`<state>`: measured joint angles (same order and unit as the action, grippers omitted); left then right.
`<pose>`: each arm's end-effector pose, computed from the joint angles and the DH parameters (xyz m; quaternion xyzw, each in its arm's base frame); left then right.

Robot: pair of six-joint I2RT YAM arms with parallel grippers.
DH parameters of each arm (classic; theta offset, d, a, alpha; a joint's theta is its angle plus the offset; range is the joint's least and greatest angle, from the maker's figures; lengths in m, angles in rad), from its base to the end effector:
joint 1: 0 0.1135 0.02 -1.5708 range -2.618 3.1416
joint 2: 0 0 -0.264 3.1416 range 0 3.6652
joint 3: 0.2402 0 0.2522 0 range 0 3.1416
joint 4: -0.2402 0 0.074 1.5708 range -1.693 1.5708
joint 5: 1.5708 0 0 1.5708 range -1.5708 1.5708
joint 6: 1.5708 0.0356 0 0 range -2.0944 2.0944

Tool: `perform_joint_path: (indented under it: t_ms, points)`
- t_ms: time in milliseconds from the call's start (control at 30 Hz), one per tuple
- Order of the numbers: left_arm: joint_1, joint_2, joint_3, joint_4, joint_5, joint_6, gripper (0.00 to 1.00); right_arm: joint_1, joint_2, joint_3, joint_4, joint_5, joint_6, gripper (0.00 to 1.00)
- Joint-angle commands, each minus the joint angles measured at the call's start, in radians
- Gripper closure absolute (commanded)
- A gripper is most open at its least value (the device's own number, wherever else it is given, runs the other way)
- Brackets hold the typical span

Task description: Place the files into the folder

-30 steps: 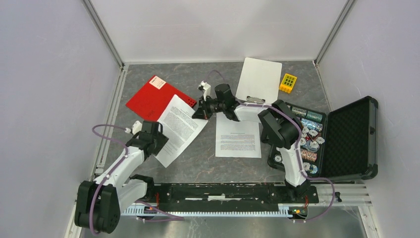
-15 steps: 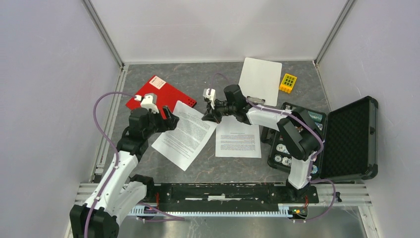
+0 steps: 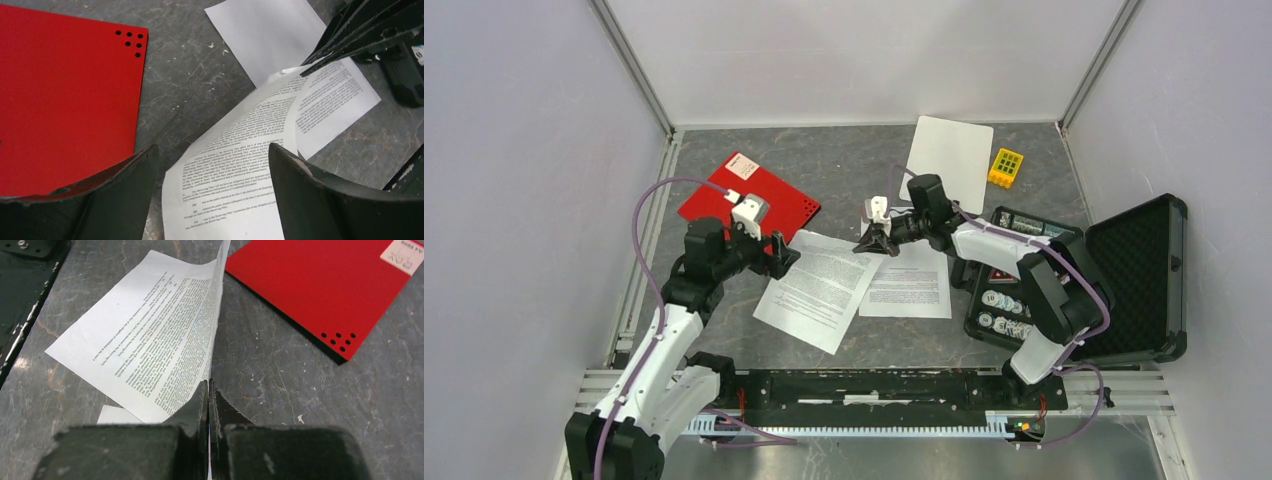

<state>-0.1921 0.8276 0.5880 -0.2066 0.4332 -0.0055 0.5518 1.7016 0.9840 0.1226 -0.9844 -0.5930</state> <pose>0.1831 -0.0508 0.2622 0.1911 0.8120 -0.2323 0.5002 0.2876 0.2119 0.2068 -0.6079 0.5344 0.4088 0.4216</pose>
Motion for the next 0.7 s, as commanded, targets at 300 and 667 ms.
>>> perform_joint_path:
  t_ms: [300, 667]
  points:
    - [-0.001, 0.04, -0.008, 0.041, 0.308, 0.175, 0.21, -0.031, -0.148, -0.053, -0.093, -0.204, -0.251, 1.0]
    - [-0.002, 0.023, 0.006, -0.016, 0.209, 0.163, 0.91, -0.047, -0.179, -0.134, 0.312, -0.116, 0.138, 0.89]
